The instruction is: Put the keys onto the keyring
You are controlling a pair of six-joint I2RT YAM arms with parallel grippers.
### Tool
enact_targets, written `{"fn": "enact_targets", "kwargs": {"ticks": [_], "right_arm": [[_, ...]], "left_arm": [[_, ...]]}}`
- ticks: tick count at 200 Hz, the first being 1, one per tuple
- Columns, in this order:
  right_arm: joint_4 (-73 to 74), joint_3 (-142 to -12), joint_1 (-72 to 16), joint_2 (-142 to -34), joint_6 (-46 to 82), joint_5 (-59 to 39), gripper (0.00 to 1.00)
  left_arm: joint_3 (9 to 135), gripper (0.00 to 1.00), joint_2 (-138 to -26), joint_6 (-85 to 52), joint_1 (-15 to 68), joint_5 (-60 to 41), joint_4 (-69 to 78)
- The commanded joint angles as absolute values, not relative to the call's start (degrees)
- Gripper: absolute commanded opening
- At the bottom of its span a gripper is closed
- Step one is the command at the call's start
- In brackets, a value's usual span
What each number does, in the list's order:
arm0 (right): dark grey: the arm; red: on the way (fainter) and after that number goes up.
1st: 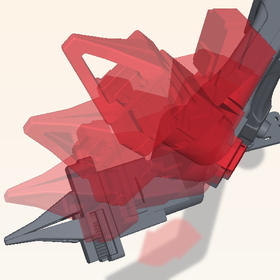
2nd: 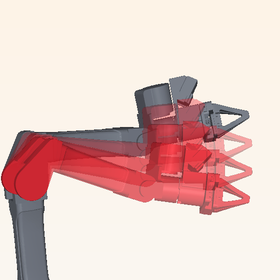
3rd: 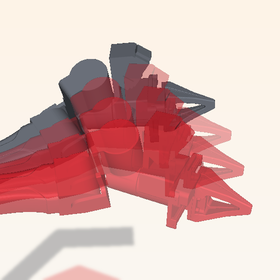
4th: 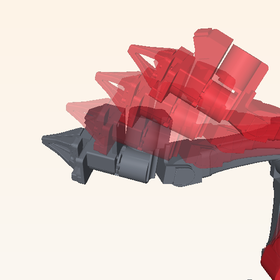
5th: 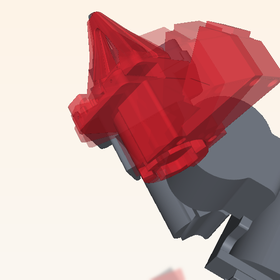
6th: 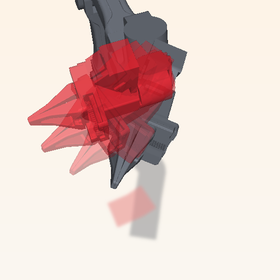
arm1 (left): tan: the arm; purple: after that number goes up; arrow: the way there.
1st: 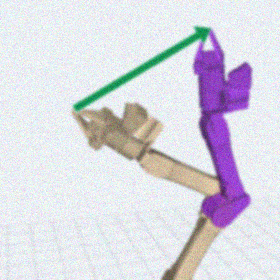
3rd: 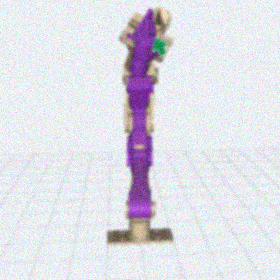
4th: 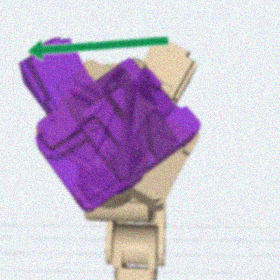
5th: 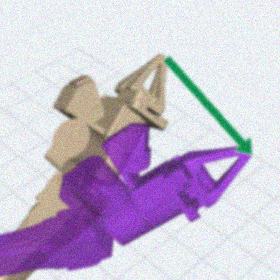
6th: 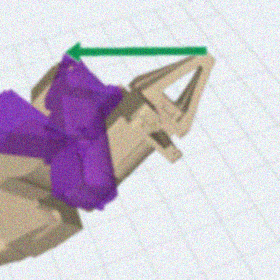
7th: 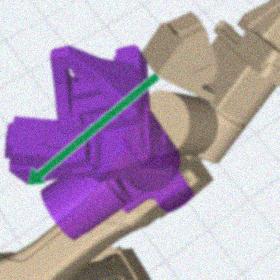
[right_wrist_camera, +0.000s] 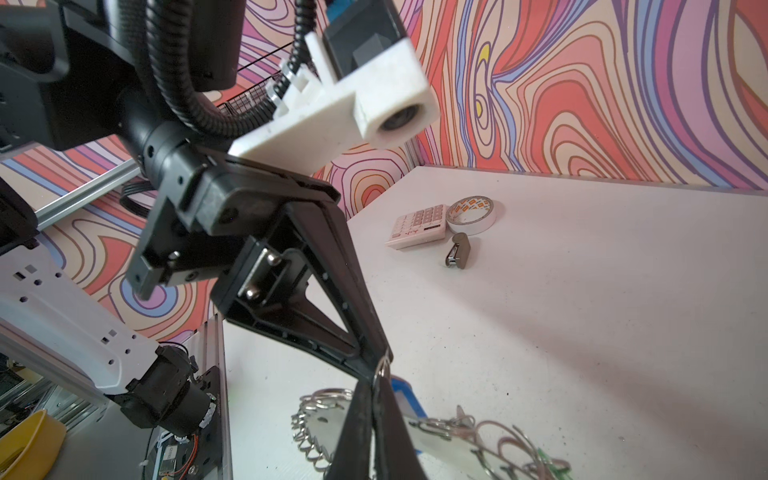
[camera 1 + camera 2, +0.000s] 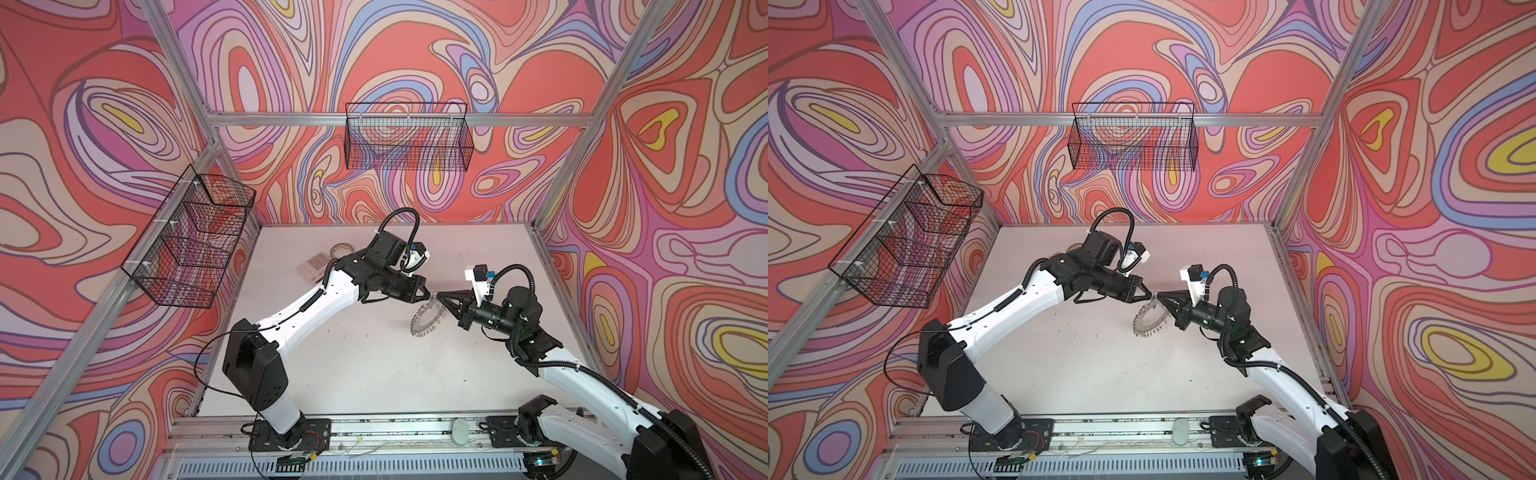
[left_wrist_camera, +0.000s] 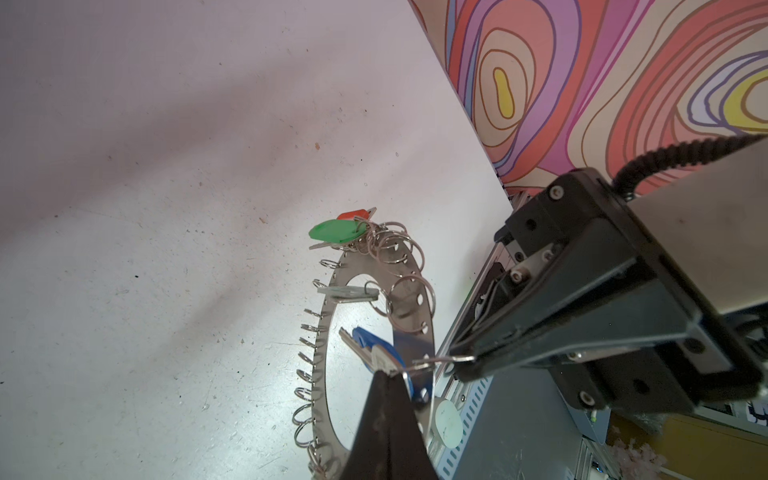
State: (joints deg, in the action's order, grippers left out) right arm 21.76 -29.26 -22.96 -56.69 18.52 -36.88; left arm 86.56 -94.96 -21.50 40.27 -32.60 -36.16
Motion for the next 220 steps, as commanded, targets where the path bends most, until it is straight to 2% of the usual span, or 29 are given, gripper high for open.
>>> {"fn": "enact_targets", "kwargs": {"ticks": [1, 88, 157, 220], "right_arm": [[26.05, -29.71, -23.37, -54.76, 18.15, -38.43, 0.0], [25.93, -29.71, -23.4, -54.77, 17.75, -37.97, 0.0], [25.93, -29.75, -23.36, -55.28, 17.84, -37.71, 0.0], [25.72, -29.8, -23.47, -55.55, 17.92, -37.87, 0.0]], "left_arm": [[87.03, 0.0, -97.13, -23.25, 40.34, -29.72, -40.59], [86.02, 0.0, -97.24, -23.4, 40.02, -30.55, -39.64], [80.44, 0.0, -91.14, -19.34, 39.02, -39.64, -31.48], [78.3, 0.0, -87.41, -19.57, 39.11, -40.96, -26.04]]}}
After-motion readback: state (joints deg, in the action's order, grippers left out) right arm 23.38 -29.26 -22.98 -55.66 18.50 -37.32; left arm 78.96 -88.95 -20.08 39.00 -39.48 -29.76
